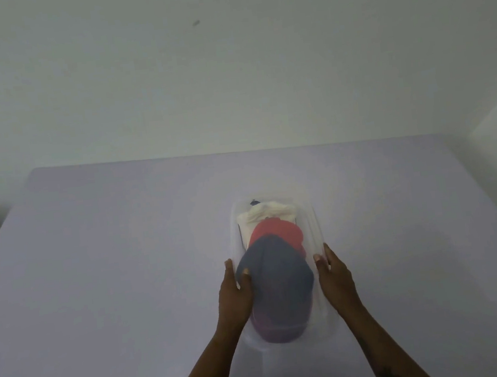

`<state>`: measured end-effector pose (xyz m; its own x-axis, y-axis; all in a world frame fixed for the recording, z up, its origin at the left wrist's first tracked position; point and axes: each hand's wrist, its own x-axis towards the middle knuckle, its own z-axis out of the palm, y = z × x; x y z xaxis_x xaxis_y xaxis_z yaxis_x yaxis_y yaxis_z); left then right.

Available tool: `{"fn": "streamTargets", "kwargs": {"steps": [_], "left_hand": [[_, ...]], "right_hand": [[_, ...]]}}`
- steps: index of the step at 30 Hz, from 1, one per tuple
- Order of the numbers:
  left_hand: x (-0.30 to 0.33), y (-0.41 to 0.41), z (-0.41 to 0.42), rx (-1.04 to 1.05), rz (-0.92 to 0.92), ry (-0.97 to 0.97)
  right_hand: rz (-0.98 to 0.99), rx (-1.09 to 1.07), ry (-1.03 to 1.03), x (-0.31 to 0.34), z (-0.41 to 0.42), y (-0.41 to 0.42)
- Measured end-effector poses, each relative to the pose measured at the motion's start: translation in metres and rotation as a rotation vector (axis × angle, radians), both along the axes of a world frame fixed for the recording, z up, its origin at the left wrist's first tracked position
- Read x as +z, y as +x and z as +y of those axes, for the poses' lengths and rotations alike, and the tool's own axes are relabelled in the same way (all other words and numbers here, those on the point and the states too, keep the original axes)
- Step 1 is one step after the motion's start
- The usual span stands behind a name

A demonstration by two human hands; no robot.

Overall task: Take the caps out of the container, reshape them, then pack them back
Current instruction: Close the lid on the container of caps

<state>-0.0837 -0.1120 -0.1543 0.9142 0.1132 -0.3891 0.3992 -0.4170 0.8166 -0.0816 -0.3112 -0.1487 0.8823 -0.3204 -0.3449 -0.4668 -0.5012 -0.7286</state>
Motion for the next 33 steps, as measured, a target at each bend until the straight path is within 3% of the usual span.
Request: {"fn": "streamTargets", "kwargs": {"steps": [7,8,11,13,18,23,28,33], "left_hand": [[-0.009,-0.012,-0.008,0.088,0.045,0.053],[-0.010,-0.014,-0.008,0.078,0.055,0.110],[-0.016,-0.011,-0.009,-0.035,0.048,0.571],[-0.012,-0.009,-0.005,-0.062,0.036,0.691],[-0.004,-0.009,-0.012,-0.017,0.024,0.469],[-0.006,0.002,-0.001,-0.108,0.058,0.424],[0.000,0.016,0.014,-0.213,0.190,0.274],[0.008,0.015,0.024,-0.125,0.269,0.112]], "right_hand": [[0.027,-0.025,-0.033,-0.007,0.011,-0.001],[0.028,-0.014,-0.033,-0.009,0.011,-0.002],[0.053,-0.005,-0.033,-0.013,0.009,-0.002],[0.064,-0.006,-0.049,-0.015,0.008,-0.001],[0.049,-0.020,-0.215,-0.017,0.009,0.003],[0.058,0.009,-0.293,-0.020,0.008,0.009],[0.193,0.013,-0.140,-0.005,0.004,0.018],[0.275,-0.014,0.104,0.007,-0.002,0.016]]}}
